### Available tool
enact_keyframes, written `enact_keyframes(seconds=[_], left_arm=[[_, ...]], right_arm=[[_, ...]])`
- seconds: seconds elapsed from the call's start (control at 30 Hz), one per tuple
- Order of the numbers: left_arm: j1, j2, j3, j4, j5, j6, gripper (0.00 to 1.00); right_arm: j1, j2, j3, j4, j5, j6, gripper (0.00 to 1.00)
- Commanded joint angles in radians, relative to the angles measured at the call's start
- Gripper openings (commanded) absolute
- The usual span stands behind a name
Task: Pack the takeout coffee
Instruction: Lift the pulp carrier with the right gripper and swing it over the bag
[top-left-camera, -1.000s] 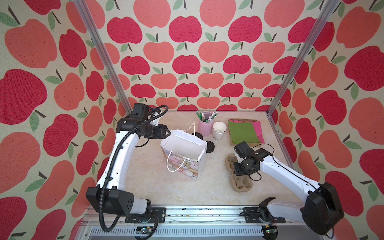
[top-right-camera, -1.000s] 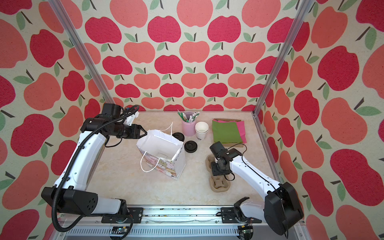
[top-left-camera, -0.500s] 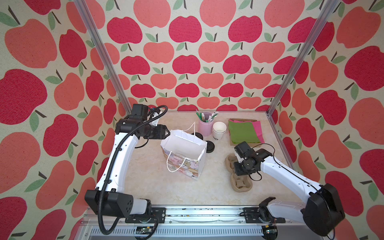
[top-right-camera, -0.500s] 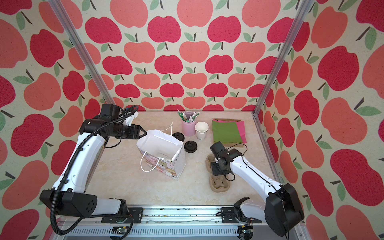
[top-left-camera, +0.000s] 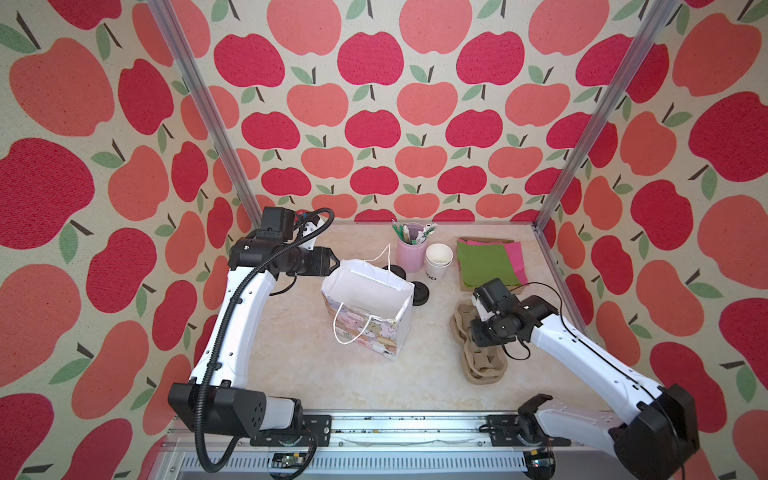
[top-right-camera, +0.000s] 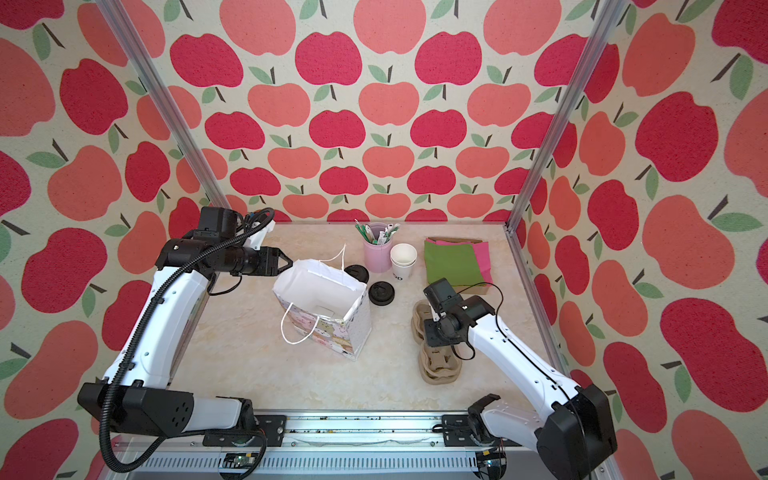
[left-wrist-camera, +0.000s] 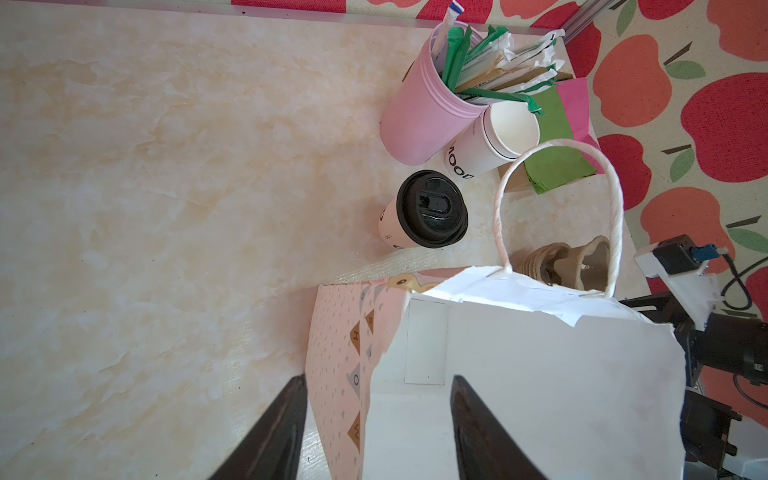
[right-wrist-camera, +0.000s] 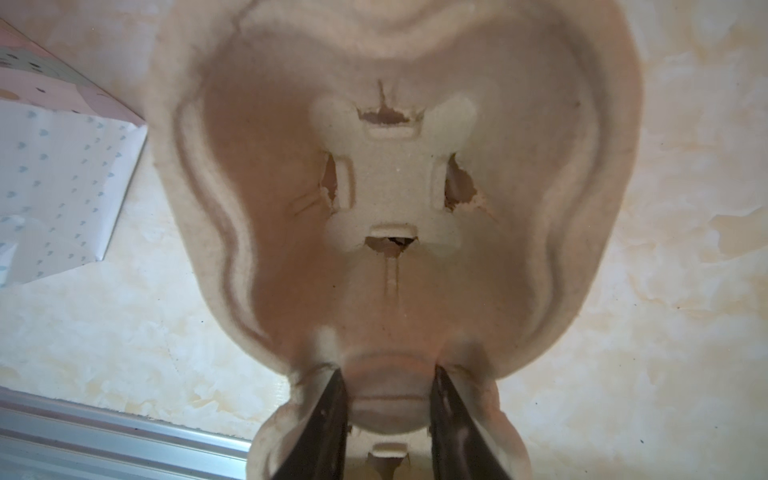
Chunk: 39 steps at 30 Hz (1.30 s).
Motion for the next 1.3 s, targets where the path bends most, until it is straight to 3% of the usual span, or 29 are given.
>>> enact_keyframes(seconds=[0.0, 0.3, 0.63, 1.27], left_arm=[[0.008, -0.009, -0.008, 0.000, 0.013, -0.007, 0.57], [0.007, -0.006, -0.017, -0.004, 0.017, -0.002, 0.56], [0.009, -0.005, -0.020, -0.020, 0.000, 0.015, 0.50], [0.013, -0.015, -0.065, -0.035, -0.008, 0.023, 0.36]], right_arm=[[-0.006, -0.027, 0.075, -0.062, 0.018, -0.038, 0.32], [-0.004, -0.040, 0.268, -0.117, -0.022, -0.110, 0.33], [0.051, 0.047, 0.591, -0.177, -0.076, -0.194, 0.33], [0.306, 0.500, 1.250, -0.216, -0.089, -0.377, 0.33]])
